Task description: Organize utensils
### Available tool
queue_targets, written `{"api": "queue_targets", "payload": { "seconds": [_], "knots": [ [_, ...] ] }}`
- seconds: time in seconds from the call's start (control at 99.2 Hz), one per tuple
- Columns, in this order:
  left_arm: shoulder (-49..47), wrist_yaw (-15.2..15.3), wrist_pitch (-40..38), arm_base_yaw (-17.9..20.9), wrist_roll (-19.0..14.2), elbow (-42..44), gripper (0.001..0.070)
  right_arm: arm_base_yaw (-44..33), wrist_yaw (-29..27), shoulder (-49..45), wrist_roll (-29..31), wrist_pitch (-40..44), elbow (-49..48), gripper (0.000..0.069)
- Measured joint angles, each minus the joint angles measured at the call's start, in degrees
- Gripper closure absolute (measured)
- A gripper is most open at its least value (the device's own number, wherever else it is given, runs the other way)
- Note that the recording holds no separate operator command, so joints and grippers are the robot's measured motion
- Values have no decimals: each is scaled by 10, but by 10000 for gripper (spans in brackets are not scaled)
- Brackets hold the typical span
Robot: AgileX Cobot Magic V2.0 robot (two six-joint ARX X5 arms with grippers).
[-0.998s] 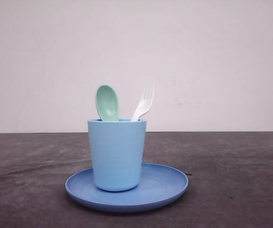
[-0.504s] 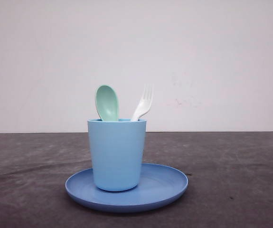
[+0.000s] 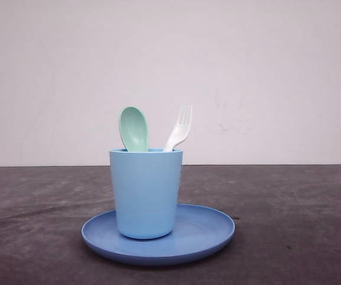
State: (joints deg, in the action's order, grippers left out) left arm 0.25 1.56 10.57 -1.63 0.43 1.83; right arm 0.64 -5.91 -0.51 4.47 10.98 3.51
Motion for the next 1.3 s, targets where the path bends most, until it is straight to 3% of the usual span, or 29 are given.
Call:
{"api": "queue_targets", "payload": {
  "seconds": [1.3],
  "knots": [
    [0,0,0,0,0,0,685,0,0,2,3,-14,-24,686]
  ]
}}
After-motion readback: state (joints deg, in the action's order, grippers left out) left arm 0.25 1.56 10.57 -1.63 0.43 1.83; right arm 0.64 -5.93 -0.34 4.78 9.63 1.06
